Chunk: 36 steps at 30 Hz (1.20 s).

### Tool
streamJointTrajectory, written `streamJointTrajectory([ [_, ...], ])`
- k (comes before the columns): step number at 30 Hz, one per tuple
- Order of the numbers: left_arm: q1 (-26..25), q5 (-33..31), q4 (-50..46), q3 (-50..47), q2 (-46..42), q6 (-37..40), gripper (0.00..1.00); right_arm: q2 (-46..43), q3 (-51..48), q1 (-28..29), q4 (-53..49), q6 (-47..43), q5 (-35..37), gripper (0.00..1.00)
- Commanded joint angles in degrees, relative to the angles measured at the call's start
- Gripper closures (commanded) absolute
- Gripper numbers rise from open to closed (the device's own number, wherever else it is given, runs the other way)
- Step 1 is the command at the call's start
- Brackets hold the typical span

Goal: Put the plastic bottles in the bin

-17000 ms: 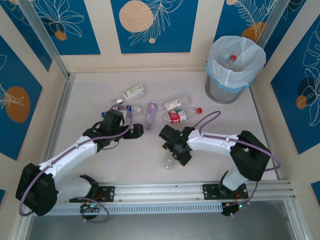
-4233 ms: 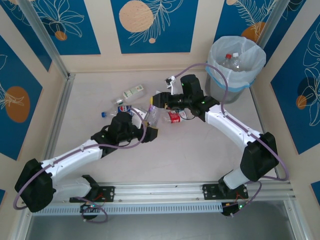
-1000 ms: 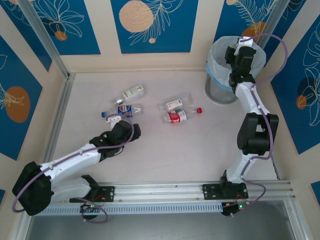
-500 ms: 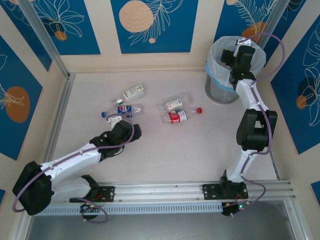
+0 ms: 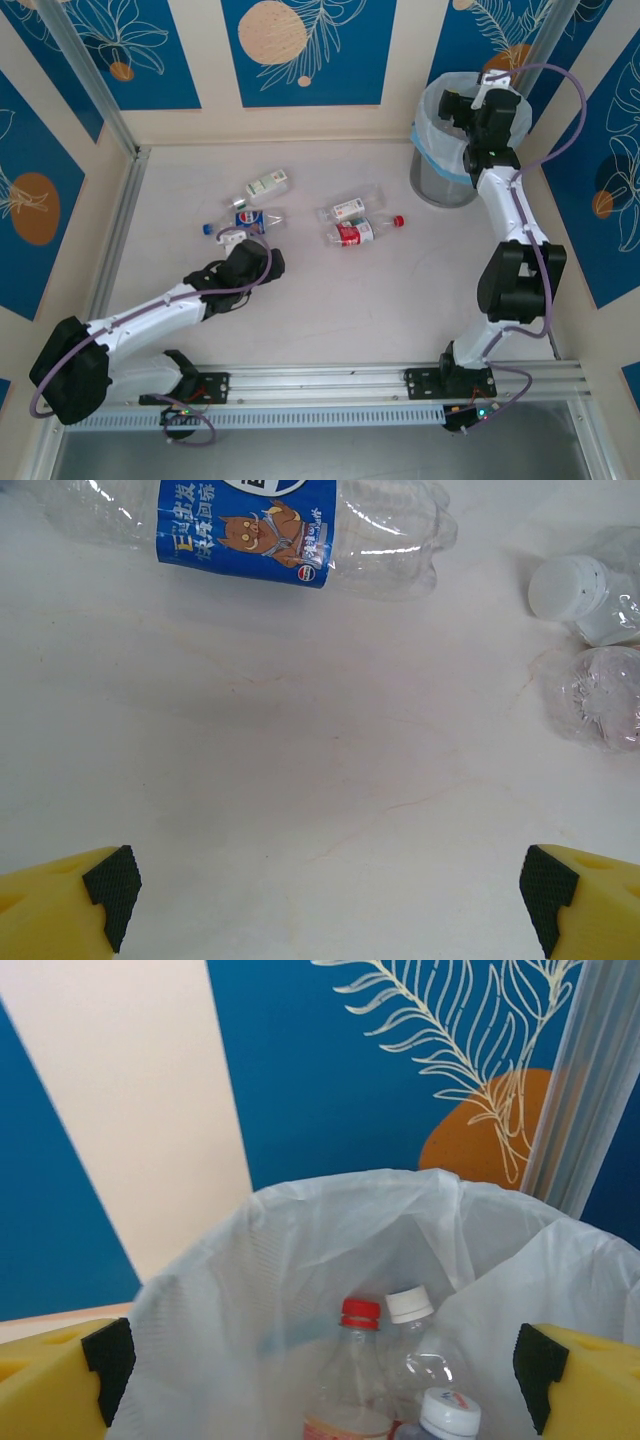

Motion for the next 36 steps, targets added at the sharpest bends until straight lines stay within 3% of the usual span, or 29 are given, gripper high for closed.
streamJointTrajectory([
  [1, 0.3, -0.2, -1.4, 1.2, 0.3, -0.6, 0.01, -5.1, -2.7, 0.0, -0.9, 4.3, -4.1, 0.01],
  [13, 0.4, -0.1, 4.1, 0.6, 0.6, 2.3, 0.01, -20.9, -13.0, 2.8, -8.3, 7.6, -14.3, 0.00],
  [18, 0.4, -1.9, 5.3, 0.0, 0.0, 0.6, 0.01, -28.0, -22.1, 8.3, -6.3, 6.1, -16.2, 0.00],
  [23, 0.3, -2.5, 5.1, 0.0, 0.3, 0.3, 0.01, -31.7, -24.5, 16.0, -12.5, -1.1, -16.3, 0.00],
  [27, 0.4, -4.9, 4.4, -1.1, -0.4, -3.0, 0.01, -32.3, -26.2, 20.5, -19.1, -2.4, -17.2, 0.00],
  [31, 0.4, -4.5, 8.8, -3.3, -1.7, -2.0, 0.01, -29.8, -26.9, 22.4, -25.4, 1.9, -17.9, 0.01],
  [36, 1.1, 3.5, 12.3, -0.6, 1.1, 4.4, 0.01, -23.8, -26.9, 25.8, -27.8, 9.0, -15.1, 0.01],
])
